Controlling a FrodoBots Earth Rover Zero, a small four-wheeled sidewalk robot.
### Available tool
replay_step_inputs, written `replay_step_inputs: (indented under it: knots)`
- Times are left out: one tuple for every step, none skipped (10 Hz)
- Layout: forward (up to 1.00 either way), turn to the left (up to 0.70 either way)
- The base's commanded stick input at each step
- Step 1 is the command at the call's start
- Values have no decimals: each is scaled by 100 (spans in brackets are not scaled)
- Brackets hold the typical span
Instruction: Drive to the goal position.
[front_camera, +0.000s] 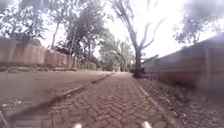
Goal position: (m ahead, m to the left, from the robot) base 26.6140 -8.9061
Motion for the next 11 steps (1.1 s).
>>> replay_step_inputs:
  knots:
    - [70,2]
    - [70,0]
    - [70,0]
    - [70,0]
    - [70,0]
    - [70,0]
    - [70,9]
    - [70,5]
    - [70,1]
    - [70,3]
    - [70,6]
